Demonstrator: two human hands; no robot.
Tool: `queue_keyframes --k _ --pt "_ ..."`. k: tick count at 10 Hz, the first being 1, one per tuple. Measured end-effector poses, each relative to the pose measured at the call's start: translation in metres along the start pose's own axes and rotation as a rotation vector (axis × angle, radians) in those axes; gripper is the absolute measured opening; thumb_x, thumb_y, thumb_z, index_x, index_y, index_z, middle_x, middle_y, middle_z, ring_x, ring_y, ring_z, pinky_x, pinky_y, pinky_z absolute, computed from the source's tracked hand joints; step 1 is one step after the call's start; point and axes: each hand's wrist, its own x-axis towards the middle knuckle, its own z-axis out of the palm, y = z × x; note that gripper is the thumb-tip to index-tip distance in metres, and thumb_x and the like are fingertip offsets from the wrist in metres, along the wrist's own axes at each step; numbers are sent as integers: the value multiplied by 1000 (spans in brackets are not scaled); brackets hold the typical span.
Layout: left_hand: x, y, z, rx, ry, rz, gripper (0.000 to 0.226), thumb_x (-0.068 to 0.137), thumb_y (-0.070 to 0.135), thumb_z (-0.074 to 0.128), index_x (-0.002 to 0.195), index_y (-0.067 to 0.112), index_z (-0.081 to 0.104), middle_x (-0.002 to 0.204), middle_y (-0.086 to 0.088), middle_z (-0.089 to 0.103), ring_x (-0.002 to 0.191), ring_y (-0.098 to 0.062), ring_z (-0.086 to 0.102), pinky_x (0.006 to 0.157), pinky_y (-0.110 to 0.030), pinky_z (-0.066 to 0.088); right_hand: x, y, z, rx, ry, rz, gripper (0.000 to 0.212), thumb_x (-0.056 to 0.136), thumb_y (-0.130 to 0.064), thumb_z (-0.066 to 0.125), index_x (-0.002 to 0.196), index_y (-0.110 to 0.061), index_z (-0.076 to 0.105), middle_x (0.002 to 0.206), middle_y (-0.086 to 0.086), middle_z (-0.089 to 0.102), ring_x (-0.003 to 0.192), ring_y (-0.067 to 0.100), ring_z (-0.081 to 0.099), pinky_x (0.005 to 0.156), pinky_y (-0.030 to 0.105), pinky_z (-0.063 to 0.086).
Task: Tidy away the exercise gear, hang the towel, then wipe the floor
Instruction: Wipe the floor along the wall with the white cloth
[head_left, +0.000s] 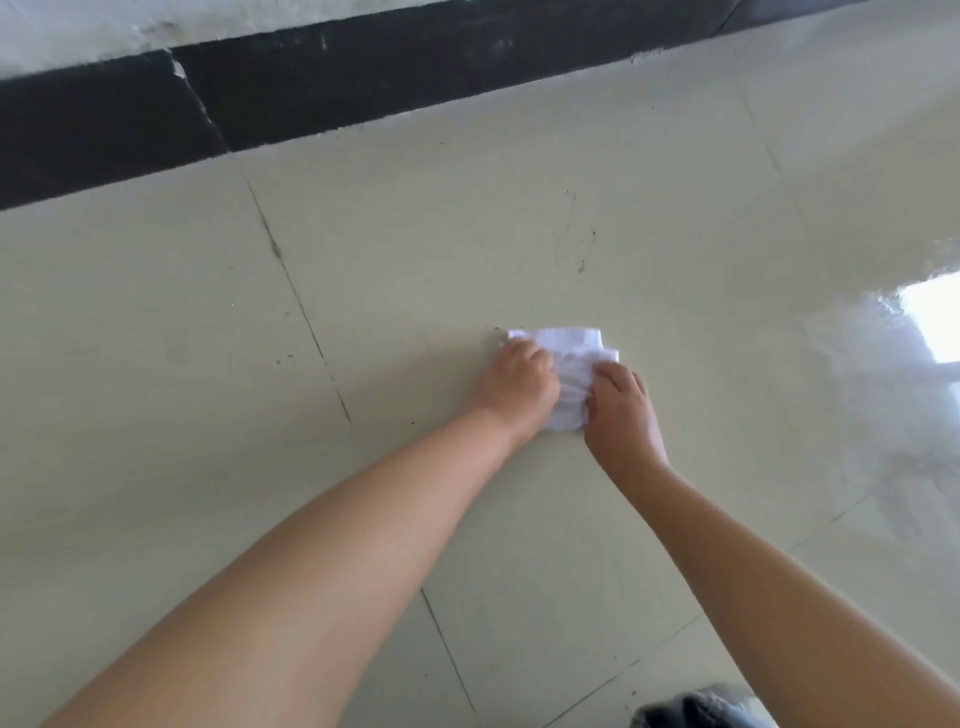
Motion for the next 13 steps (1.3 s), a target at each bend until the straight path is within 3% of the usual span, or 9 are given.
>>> queue_keyframes --k 1,3,4,5,7,9,10,11,13 --pt "0 -37 -11 84 26 -57 39 54 8 29 30 8 60 36 -3 55 38 -15 60 47 -14 50 33 -42 7 90 65 -26 37 93 0 33 125 -9 50 132 7 48 104 14 41 79 21 32" --pt "-53 -88 -42 145 -237 -217 22 67 -3 68 89 -1 71 93 -13 70 92 -27 68 84 -23 52 36 -109 34 196 2 -320 29 86 8 45 111 3 60 130 9 51 115 23 43 91 26 41" --pt "-96 -84 -41 161 -166 -217 22 28 -4 75 45 5 66 50 -8 64 46 -22 67 45 -17 50 9 -110 50 274 10 -352 33 95 -4 45 125 -9 58 110 1 49 100 12 46 83 16 37" --pt "-127 -60 -26 77 -186 -195 28 58 7 44 50 6 70 57 -7 69 55 -21 71 64 -24 51 -27 -89 58 243 59 -375 30 79 5 49 97 -1 73 103 14 70 91 19 58 75 19 48" --pt "-87 -10 -5 0 -178 -74 35 63 2 40 50 6 71 54 -7 67 57 -21 71 62 -27 60 -38 -24 43 235 150 -188 34 76 -5 43 80 7 74 87 21 73 78 13 45 80 19 39" --pt "-13 -29 -16 5 -239 -127 29 16 19 86 39 12 69 46 0 64 52 -12 69 71 -22 57 31 -37 11 298 185 52 30 86 15 45 102 8 69 120 16 63 101 30 52 74 3 31" --pt "-6 -53 -30 98 -233 -281 30 76 14 70 102 -2 71 108 -12 68 112 -21 62 112 -26 32 55 -70 15 288 135 -32 36 90 6 43 118 -5 64 132 14 52 121 24 46 82 2 31" --pt "-28 -97 -61 302 -405 -321 37 93 4 39 127 2 52 134 -11 50 132 -25 41 121 -30 3 63 -112 32 267 98 -220 39 92 4 43 125 -9 58 143 6 45 134 18 36 105 18 22" --pt "-119 -143 -71 320 -350 -385 27 72 -9 59 97 -4 69 103 -15 67 104 -29 64 108 -30 38 38 -179 73 258 -12 -449 31 90 2 43 114 -1 63 128 12 53 97 18 43 73 14 33"
